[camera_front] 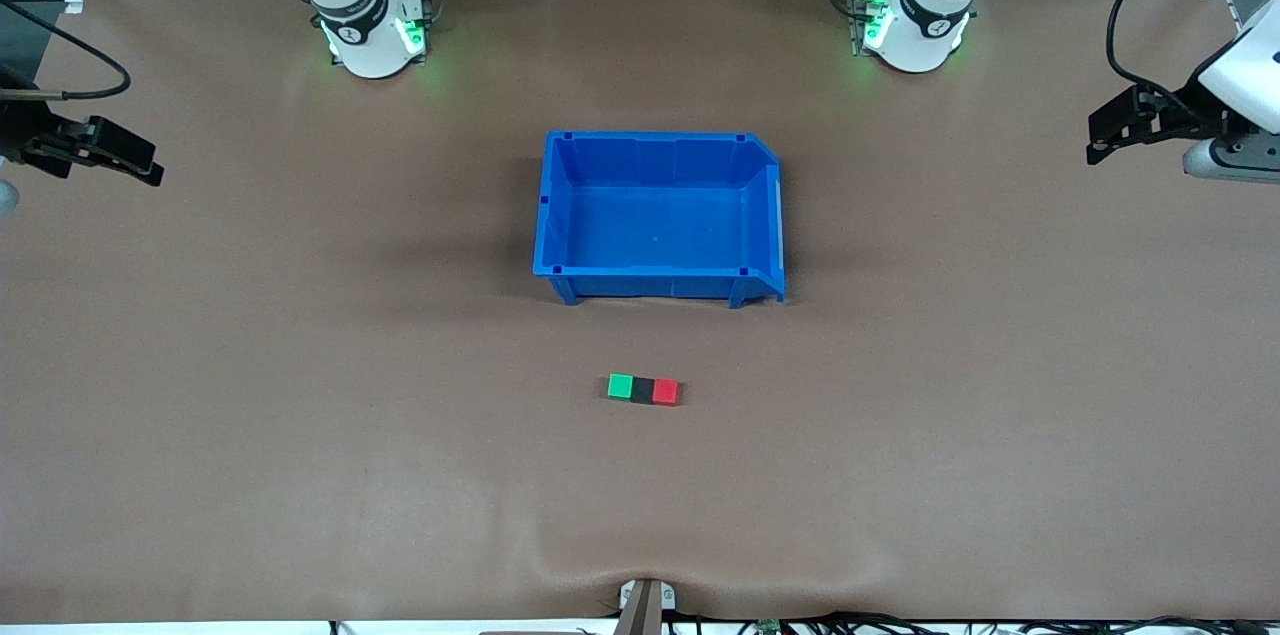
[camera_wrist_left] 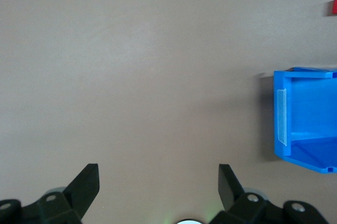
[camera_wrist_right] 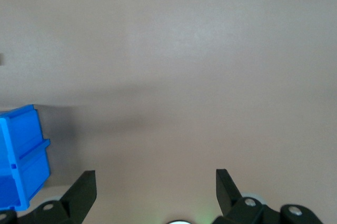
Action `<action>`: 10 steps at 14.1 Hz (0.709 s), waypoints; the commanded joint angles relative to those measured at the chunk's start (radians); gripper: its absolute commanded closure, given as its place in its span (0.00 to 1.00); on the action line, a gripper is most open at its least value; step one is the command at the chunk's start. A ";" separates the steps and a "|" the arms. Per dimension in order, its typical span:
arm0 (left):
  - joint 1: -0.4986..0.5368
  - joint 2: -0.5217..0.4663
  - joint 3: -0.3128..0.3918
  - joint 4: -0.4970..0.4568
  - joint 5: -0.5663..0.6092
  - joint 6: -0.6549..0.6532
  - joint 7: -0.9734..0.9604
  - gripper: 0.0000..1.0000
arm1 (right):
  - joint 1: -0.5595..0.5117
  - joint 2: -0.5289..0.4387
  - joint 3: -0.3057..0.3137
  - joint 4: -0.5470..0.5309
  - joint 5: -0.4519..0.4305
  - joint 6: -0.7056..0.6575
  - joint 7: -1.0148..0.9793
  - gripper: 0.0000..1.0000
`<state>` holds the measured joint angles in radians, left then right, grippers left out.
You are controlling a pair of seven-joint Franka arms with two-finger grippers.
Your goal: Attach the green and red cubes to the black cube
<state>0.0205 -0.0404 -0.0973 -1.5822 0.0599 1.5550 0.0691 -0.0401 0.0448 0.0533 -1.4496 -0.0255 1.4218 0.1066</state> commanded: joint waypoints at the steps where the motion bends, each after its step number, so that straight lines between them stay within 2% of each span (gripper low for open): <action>1: 0.007 -0.003 -0.006 0.004 -0.011 0.000 -0.014 0.00 | -0.017 -0.080 0.007 -0.110 0.002 0.049 -0.019 0.00; 10: 0.009 -0.004 -0.004 0.005 -0.048 0.000 -0.052 0.00 | -0.006 -0.072 0.008 -0.100 0.004 0.051 -0.024 0.00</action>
<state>0.0220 -0.0404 -0.0972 -1.5821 0.0322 1.5551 0.0373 -0.0400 0.0015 0.0552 -1.5170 -0.0242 1.4564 0.0971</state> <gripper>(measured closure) 0.000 0.000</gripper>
